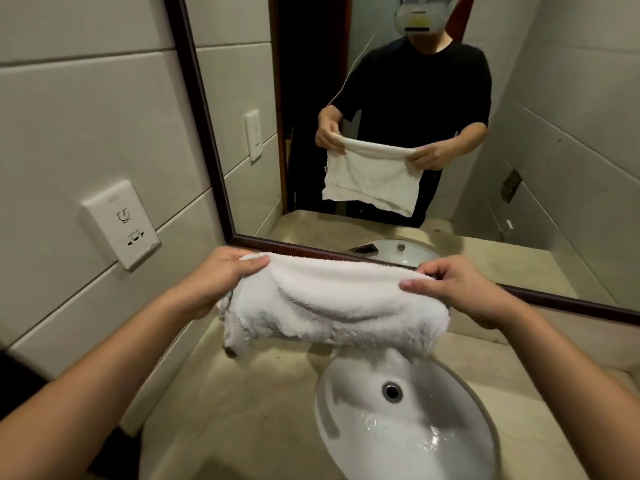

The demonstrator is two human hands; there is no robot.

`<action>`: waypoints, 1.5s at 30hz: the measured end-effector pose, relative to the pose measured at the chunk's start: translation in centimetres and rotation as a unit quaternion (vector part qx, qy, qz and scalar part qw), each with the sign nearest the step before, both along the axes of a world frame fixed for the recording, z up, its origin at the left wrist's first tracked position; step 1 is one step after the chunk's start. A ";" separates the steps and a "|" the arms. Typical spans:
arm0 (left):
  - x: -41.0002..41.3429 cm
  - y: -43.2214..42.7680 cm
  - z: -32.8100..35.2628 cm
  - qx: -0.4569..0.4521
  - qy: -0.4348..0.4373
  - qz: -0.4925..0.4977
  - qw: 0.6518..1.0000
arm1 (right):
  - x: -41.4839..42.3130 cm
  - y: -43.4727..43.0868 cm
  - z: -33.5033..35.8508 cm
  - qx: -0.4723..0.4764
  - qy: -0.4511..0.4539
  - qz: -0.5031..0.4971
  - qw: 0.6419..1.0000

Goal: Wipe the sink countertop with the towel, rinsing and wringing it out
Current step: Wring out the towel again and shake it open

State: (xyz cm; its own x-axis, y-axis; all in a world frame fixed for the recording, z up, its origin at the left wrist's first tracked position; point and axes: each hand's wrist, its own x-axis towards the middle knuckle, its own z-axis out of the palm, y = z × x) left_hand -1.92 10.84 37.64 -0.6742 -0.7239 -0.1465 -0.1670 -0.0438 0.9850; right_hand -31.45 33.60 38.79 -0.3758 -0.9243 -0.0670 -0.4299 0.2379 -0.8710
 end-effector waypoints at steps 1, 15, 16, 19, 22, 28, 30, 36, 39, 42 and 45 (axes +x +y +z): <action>-0.5 0.2 -0.4 0.015 -0.009 0.032 0.999 | 0.3 -0.6 -0.3 0.000 -0.040 -0.024 0.999; -3.7 6.5 -0.9 -0.001 -0.004 -0.101 0.995 | 11.5 -6.1 0.2 -0.026 -0.405 -0.101 0.908; -3.2 5.8 -1.1 -0.006 -0.002 -0.108 0.994 | 11.2 -5.8 0.2 -0.011 -0.411 -0.082 0.908; -2.2 3.9 -1.6 0.001 0.003 -0.101 0.995 | 9.9 -5.2 0.4 -0.021 -0.374 -0.050 0.926; -1.8 2.7 -0.9 0.002 0.005 -0.084 0.996 | 6.8 -5.7 -0.3 -0.108 -0.173 -0.096 0.974; -0.7 0.8 0.2 -0.001 -0.005 -0.099 0.995 | 7.3 -7.4 -3.7 0.065 -0.236 0.088 0.966; -0.3 0.2 0.2 -0.038 -0.030 -0.079 0.996 | 8.7 -7.7 -4.1 -0.010 -0.223 0.060 0.973; 1.3 -0.4 -0.8 -0.085 -0.098 -0.070 0.989 | 11.1 -8.8 -7.2 -0.116 -0.139 -0.012 0.983; 2.4 -1.5 -2.0 -0.085 -0.097 -0.060 0.990 | 12.4 -10.1 -9.2 -0.106 -0.116 -0.019 0.987; 2.5 -4.0 -3.7 -0.100 -0.113 -0.029 0.988 | 13.7 -12.3 -11.5 -0.093 -0.143 -0.045 0.984; 2.0 -7.4 -7.0 -0.111 -0.140 -0.004 0.984 | 15.0 -15.3 -15.0 -0.060 -0.205 -0.090 0.973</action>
